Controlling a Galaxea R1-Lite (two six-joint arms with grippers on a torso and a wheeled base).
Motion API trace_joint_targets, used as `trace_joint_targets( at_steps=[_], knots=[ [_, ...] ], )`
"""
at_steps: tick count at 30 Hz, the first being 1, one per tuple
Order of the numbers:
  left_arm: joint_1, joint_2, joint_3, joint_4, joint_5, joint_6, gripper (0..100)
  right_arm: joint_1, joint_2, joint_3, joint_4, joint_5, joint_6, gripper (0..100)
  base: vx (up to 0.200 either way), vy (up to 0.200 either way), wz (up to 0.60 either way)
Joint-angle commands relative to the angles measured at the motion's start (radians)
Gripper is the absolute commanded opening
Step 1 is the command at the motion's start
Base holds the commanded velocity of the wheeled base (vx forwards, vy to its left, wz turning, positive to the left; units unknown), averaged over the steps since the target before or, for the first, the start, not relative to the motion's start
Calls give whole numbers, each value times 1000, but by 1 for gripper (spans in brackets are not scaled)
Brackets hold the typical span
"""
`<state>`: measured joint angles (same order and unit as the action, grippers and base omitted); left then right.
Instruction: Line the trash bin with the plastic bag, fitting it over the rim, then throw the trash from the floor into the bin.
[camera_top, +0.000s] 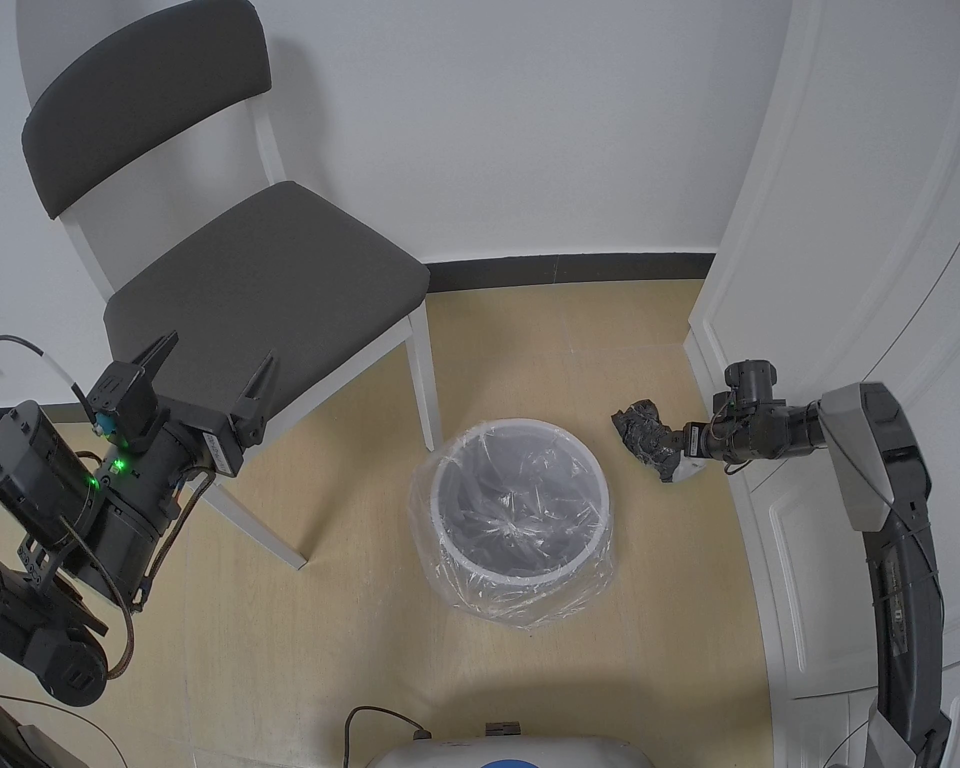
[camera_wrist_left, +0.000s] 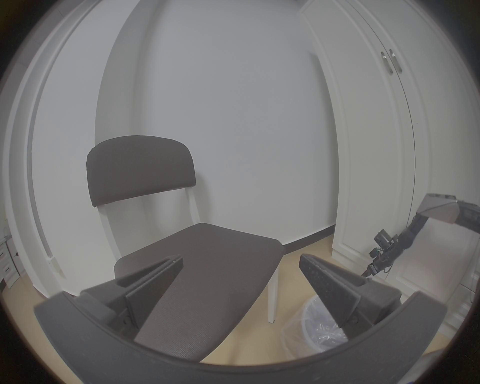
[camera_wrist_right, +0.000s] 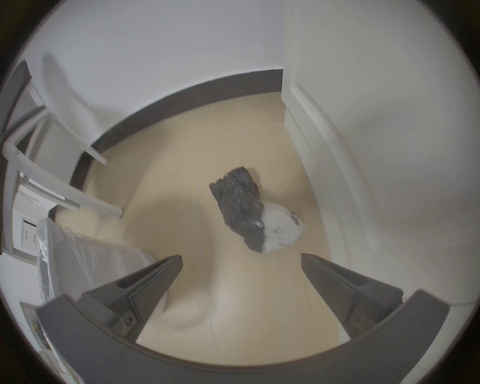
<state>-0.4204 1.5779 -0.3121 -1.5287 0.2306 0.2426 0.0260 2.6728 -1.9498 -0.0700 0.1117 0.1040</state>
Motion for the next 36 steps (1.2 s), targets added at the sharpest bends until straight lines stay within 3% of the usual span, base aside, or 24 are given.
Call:
trace_joint_targets(
  at_steps=[1,4,8,12,17,25,28,32,36],
  knots=[
    [0,14,-1,-1,-1,3,100,-26,199,-50,-186,109,26,100,0,0,0],
    [-8,14,2,-1,-1,0,100,-26,217,-50,-300,109,32,100,0,0,0],
    [-34,5,2,-4,-16,0,100,-37,203,-50,-324,108,55,100,0,0,0],
    [-113,-24,-5,-2,-37,-5,100,-44,160,-50,-327,100,140,100,0,0,0],
    [-86,-16,2,-2,-40,-17,100,-51,159,-50,-361,59,144,100,80,0,0],
    [-86,-19,4,-2,-42,-17,100,-49,177,-50,-409,60,131,100,175,0,0],
    [-89,-18,8,-2,-42,-17,100,-47,197,-50,-399,68,86,100,0,0,0],
    [-90,-25,21,-2,-43,-17,100,-51,276,-50,-406,69,-112,100,0,0,0],
    [-97,-32,28,-4,-48,-16,100,-60,329,-50,-413,92,-159,100,0,0,0]
  ],
)
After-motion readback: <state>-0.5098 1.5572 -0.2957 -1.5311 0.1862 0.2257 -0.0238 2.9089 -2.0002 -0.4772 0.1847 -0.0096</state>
